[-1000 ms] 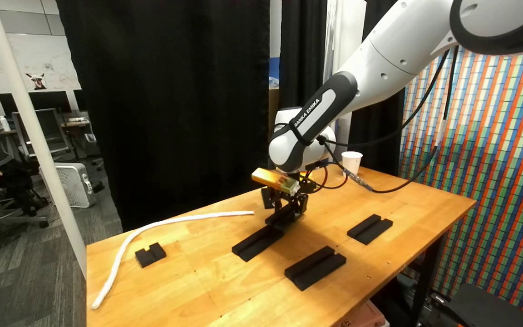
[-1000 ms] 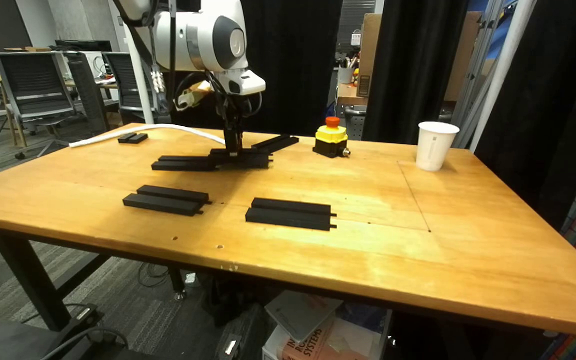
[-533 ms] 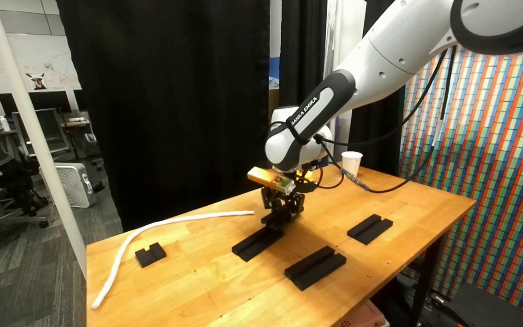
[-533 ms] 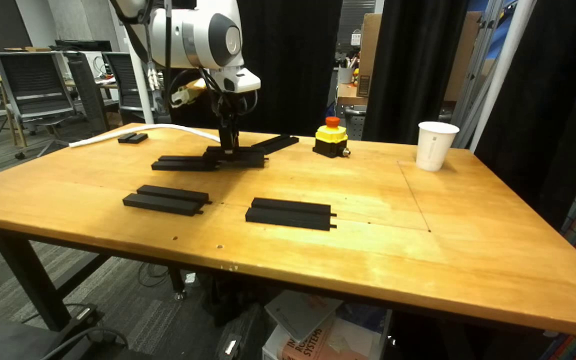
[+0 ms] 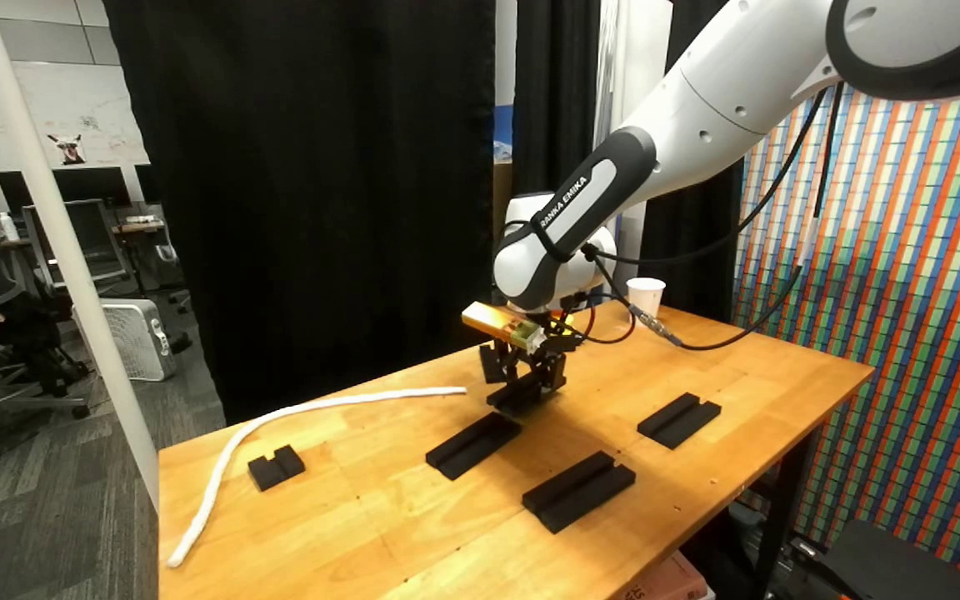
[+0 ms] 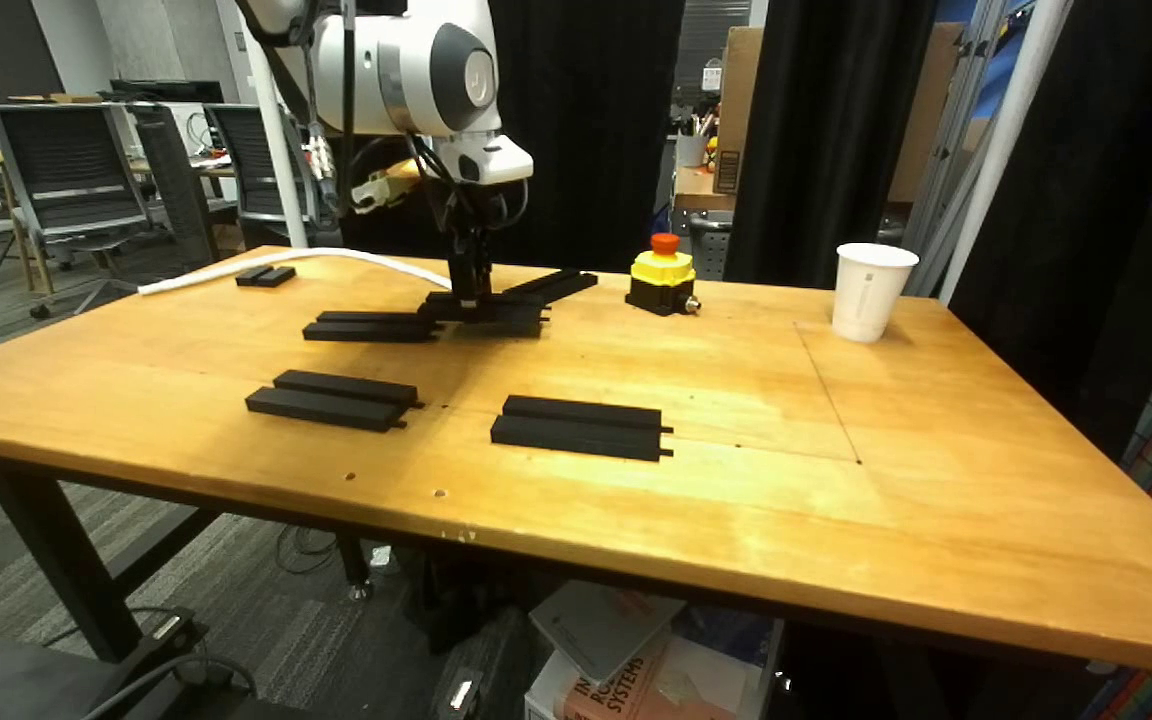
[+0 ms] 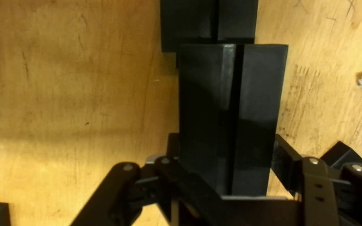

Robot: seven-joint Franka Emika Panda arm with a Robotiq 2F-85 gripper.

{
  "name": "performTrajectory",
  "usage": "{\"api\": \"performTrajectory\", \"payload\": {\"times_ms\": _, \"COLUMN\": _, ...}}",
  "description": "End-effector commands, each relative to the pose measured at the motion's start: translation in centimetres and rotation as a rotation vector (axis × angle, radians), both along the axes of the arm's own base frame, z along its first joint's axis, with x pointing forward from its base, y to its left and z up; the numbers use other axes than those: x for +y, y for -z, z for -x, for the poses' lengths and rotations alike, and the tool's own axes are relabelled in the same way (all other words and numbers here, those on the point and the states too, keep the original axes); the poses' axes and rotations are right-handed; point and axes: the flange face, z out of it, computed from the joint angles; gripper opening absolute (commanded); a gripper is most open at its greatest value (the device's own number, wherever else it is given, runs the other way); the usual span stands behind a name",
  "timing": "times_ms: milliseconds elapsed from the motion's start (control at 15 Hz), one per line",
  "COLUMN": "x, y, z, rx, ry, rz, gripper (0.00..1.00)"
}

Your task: Connect four black pieces together

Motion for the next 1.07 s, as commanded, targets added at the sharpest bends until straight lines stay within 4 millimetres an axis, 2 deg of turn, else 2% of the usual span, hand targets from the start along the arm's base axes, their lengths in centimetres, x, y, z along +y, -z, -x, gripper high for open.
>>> {"api": "performTrajectory", "payload": {"times_ms": 0, "x": 0.6, "y": 0.0, "z": 0.0, "rx": 0.023, "ry": 0.012, "rz": 0.003, "gripper": 0.45}}
{"api": "performTrajectory", "payload": {"times_ms": 333, "x": 0.3, "y": 0.4, "z": 0.4, "rx": 0.034, "ry": 0.018, "rz": 0.007, "gripper": 0.45}}
{"api": "performTrajectory", "payload": {"times_ms": 1000, "x": -3.2, "y": 0.4, "z": 1.2, "rx": 0.028, "ry": 0.054, "rz": 0.012, "gripper": 0.45}}
